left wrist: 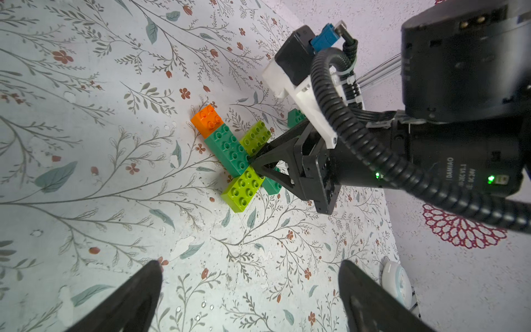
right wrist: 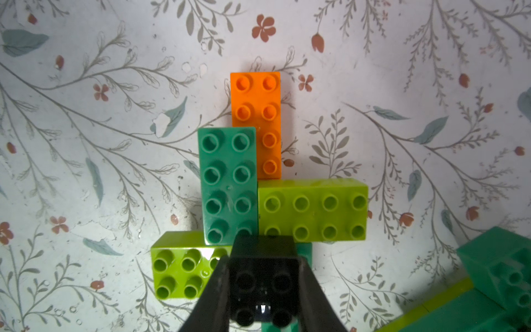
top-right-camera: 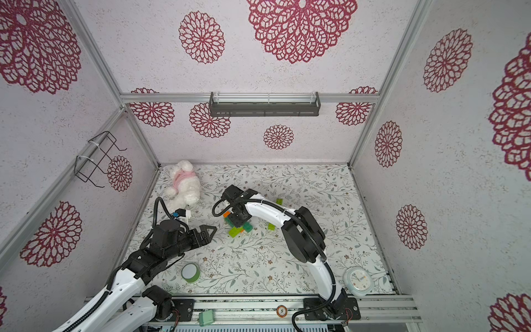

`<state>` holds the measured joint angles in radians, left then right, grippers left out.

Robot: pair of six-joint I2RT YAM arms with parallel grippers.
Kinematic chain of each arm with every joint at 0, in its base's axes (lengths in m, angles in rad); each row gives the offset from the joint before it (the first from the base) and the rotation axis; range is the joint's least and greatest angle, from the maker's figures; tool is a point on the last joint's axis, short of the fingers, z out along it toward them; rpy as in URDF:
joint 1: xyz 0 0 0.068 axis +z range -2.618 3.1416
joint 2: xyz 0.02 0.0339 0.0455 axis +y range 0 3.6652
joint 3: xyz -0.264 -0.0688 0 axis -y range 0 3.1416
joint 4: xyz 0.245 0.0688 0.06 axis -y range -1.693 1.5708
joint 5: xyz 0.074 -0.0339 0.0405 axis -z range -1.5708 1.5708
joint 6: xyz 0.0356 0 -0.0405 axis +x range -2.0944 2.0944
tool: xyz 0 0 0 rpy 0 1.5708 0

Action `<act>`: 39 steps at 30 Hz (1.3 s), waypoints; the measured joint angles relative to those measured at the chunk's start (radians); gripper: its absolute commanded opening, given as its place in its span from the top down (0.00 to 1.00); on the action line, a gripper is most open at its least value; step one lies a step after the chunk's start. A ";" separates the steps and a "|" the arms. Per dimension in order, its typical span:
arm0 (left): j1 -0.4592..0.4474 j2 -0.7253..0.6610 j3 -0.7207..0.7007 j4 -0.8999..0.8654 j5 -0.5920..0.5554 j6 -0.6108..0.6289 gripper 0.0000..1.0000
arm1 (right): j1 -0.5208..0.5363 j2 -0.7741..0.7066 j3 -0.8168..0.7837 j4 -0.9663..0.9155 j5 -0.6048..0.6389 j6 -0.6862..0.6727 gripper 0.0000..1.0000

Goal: Assemble a small pinwheel with lego
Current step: Assemble the lego brick with the lego brick.

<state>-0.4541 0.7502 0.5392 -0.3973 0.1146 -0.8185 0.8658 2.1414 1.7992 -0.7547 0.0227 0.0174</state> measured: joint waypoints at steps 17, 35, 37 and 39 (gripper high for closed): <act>0.008 0.015 -0.006 0.013 0.007 0.000 0.03 | 0.006 0.039 0.051 -0.031 0.015 0.002 0.84; 0.014 0.018 -0.008 0.018 0.008 0.003 0.03 | 0.005 0.083 0.129 -0.112 0.005 0.014 0.83; 0.015 0.018 -0.008 0.018 0.008 0.003 0.03 | 0.003 0.084 0.135 -0.115 0.006 0.020 0.81; 0.015 0.018 -0.008 0.018 0.008 0.004 0.03 | 0.003 0.095 0.157 -0.134 0.006 0.026 0.77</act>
<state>-0.4393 0.7677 0.5316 -0.3790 0.1223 -0.8143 0.8688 2.2364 1.9560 -0.8890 0.0288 0.0429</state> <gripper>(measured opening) 0.972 0.326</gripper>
